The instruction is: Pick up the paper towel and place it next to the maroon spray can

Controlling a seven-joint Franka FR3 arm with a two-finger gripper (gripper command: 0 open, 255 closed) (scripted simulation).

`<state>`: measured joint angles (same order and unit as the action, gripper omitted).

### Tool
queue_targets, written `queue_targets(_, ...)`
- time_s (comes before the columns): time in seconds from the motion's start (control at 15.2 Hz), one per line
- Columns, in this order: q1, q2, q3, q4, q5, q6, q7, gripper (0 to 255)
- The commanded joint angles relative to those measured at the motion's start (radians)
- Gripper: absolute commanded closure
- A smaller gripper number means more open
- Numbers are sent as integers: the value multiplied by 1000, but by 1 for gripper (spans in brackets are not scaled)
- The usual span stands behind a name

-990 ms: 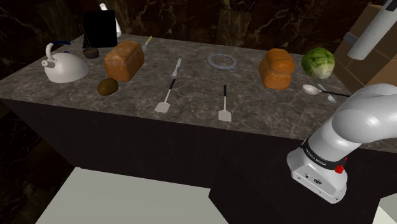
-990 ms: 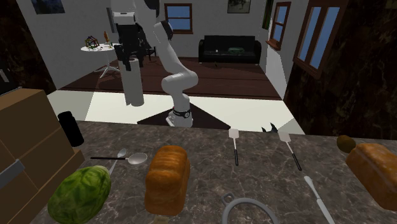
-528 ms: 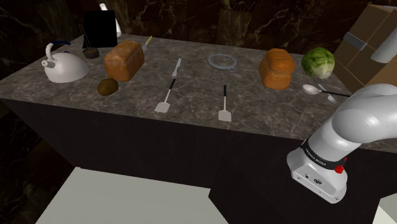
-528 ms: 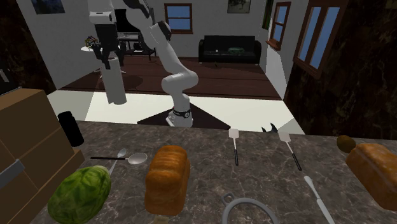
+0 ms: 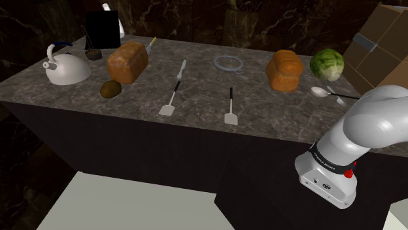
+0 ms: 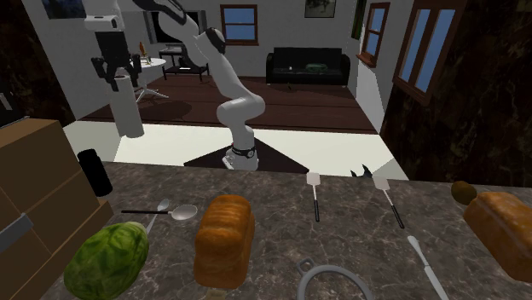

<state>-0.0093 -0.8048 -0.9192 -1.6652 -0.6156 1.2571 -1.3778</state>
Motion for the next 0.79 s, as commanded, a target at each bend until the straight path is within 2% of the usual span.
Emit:
queue_targets(0.0, 30, 15, -61, 65, -22, -8, -59, 255)
queue_targets(0.2, 89, 36, -155, 167, -50, -21, -139, 255)
queue_targets(0.4, 171, 54, -263, 289, -79, -39, -221, 255)
queue_targets(0.59, 285, 62, -384, 438, -116, -67, -305, 255)
queue_targets(0.73, 391, 59, -480, 570, -151, -98, -370, 255)
